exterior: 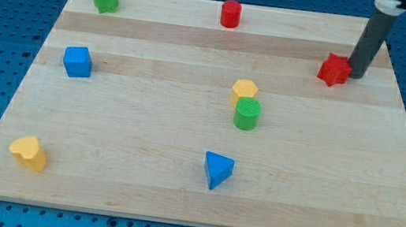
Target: Move the red star above the yellow hexagon
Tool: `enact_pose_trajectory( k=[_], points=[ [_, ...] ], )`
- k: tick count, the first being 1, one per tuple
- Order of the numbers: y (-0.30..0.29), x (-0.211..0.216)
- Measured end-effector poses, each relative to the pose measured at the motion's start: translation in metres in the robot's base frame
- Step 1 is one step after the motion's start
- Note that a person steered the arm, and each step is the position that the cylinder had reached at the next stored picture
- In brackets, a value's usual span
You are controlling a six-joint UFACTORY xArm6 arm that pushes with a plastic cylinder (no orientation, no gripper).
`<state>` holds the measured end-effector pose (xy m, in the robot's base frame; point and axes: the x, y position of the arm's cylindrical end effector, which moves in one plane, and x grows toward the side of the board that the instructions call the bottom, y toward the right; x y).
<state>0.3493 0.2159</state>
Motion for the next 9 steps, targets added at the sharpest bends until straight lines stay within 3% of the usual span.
enact_pose_trajectory(
  k=[2, 5, 7, 9],
  points=[
    [-0.034, 0.008],
    [-0.062, -0.025],
    [-0.109, -0.009],
    [-0.118, -0.007]
  ],
)
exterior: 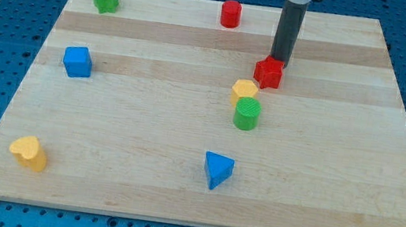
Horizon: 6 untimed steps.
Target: Move the red star above the yellow hexagon
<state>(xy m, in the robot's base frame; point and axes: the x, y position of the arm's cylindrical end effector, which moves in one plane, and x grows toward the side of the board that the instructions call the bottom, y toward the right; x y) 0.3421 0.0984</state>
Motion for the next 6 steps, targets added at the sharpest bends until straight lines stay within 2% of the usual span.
enact_pose_trajectory(
  k=[2, 4, 6],
  points=[
    [0.048, 0.006],
    [0.021, 0.035],
    [-0.027, 0.035]
  ],
)
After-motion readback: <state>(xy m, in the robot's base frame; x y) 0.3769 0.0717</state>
